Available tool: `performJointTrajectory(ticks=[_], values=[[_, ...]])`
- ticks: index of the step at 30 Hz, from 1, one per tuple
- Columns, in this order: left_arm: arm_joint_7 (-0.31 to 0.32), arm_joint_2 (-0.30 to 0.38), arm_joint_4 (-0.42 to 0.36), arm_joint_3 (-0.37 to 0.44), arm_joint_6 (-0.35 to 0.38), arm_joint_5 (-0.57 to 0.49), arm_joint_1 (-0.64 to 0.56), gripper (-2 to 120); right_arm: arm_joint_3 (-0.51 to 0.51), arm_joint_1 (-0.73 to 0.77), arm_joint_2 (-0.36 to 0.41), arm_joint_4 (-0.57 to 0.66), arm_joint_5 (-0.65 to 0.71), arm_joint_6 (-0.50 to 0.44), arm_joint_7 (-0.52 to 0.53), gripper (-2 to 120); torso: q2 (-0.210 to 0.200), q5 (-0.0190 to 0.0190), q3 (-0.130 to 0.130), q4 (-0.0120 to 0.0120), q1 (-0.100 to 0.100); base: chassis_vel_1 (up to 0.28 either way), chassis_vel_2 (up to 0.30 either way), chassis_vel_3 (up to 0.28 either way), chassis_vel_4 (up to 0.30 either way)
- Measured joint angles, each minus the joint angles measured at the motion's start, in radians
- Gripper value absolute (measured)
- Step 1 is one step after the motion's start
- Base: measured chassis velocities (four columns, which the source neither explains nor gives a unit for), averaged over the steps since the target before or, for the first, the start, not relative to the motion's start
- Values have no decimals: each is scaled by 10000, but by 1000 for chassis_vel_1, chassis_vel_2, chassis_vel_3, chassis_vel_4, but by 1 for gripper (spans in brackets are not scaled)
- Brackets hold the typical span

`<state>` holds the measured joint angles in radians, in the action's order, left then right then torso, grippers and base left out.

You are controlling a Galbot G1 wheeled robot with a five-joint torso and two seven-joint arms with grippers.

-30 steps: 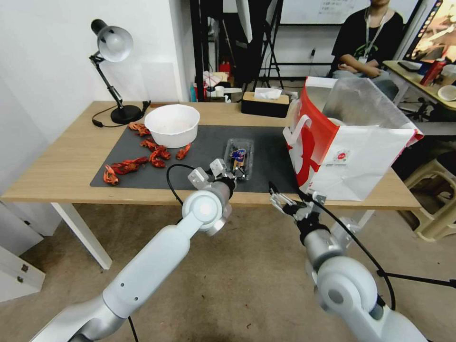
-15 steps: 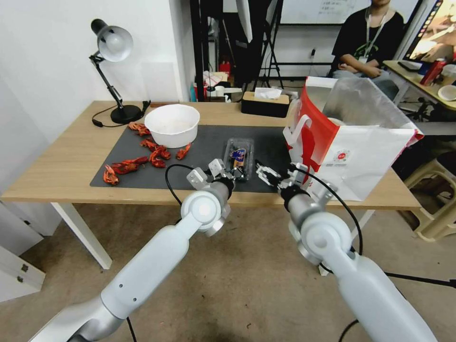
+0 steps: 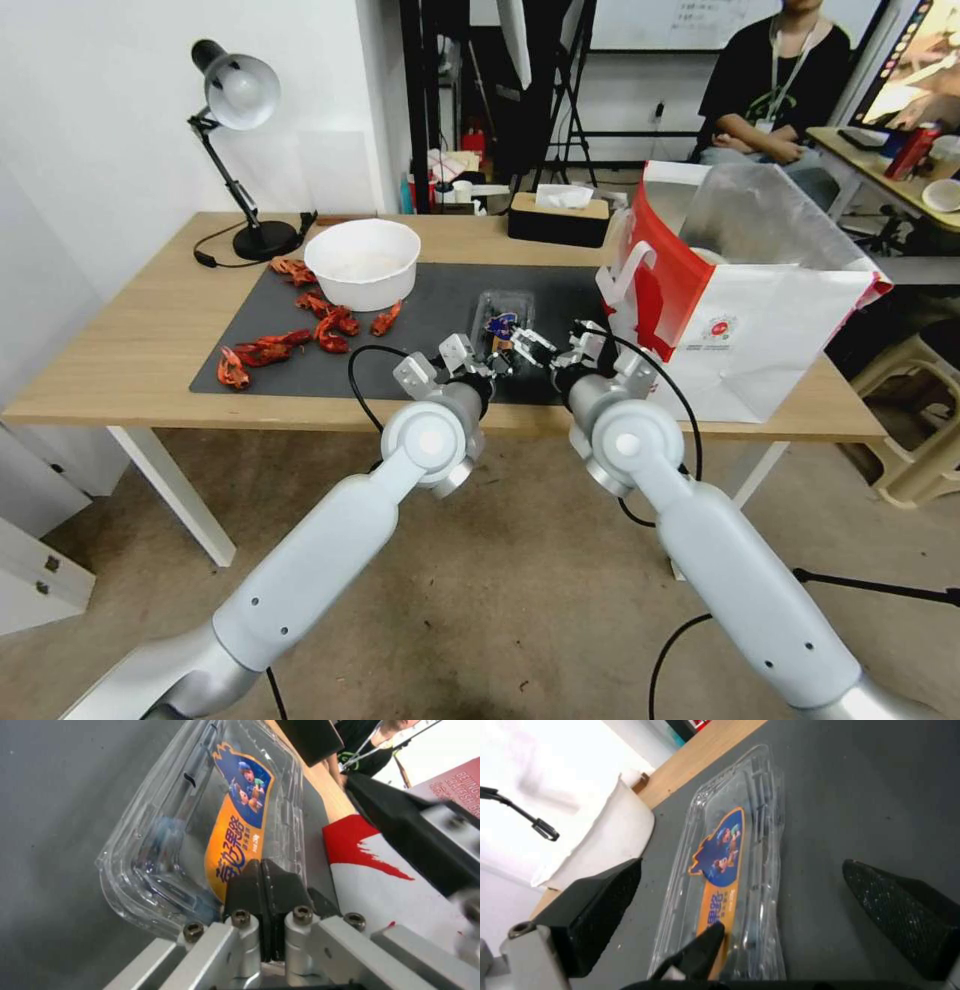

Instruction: Close the takeout container lid, then place the container into the takeout bag.

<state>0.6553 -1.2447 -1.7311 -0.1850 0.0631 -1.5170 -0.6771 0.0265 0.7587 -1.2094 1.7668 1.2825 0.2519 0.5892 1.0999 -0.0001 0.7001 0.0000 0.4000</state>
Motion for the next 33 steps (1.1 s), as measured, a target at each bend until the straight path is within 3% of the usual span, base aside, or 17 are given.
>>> performJointTrajectory(ticks=[11,30,33], values=[[-6,20,-9,-10,-7,17,-10,0,-109,-301,-369,-595,-21,114,18,78,1,0,0,0,0,0,0,0,0],[-16,85,-59,-5,-38,66,-69,0,-189,-300,-714,-1066,-382,199,-78,20,1,2,-1,-1,-1,0,0,0,0],[-18,88,-63,-6,-42,92,-80,0,-194,-300,-703,-1080,-421,198,-99,3,2,2,-2,1,-2,0,0,0,0]])
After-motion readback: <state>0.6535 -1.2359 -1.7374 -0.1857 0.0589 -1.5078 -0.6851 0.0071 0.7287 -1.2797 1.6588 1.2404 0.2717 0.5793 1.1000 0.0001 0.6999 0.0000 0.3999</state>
